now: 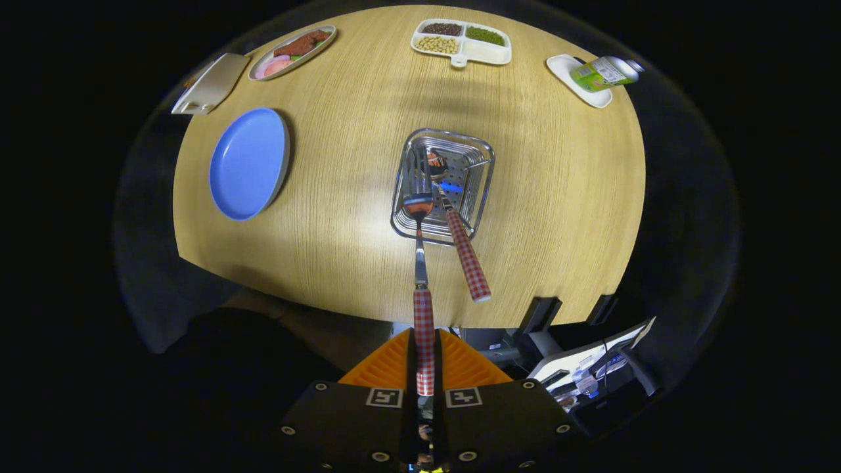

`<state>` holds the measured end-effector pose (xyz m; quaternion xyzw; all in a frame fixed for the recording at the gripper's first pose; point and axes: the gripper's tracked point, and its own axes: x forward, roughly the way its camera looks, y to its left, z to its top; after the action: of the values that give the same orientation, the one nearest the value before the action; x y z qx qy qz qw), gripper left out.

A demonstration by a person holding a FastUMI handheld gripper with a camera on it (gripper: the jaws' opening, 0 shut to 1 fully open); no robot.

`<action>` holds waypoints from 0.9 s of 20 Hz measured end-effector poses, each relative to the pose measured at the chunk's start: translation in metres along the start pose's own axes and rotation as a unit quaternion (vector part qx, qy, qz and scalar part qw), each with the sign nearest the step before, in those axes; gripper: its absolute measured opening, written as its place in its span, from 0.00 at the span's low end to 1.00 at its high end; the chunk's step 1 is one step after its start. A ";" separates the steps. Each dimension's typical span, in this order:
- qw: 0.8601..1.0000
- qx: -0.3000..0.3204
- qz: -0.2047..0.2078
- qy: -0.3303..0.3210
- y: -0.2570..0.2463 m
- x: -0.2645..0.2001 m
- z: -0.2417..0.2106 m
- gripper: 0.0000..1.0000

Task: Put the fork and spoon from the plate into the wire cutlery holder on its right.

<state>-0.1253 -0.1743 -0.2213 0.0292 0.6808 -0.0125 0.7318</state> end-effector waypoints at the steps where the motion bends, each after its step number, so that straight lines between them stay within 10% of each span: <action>1: 1.000 -0.004 0.000 0.017 -0.001 0.000 0.000 0.09; 18: 0.980 -0.062 -0.015 0.190 -0.024 -0.015 0.028 0.20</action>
<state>-0.1000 -0.2001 -0.2051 -0.0249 0.8070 0.0249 0.5895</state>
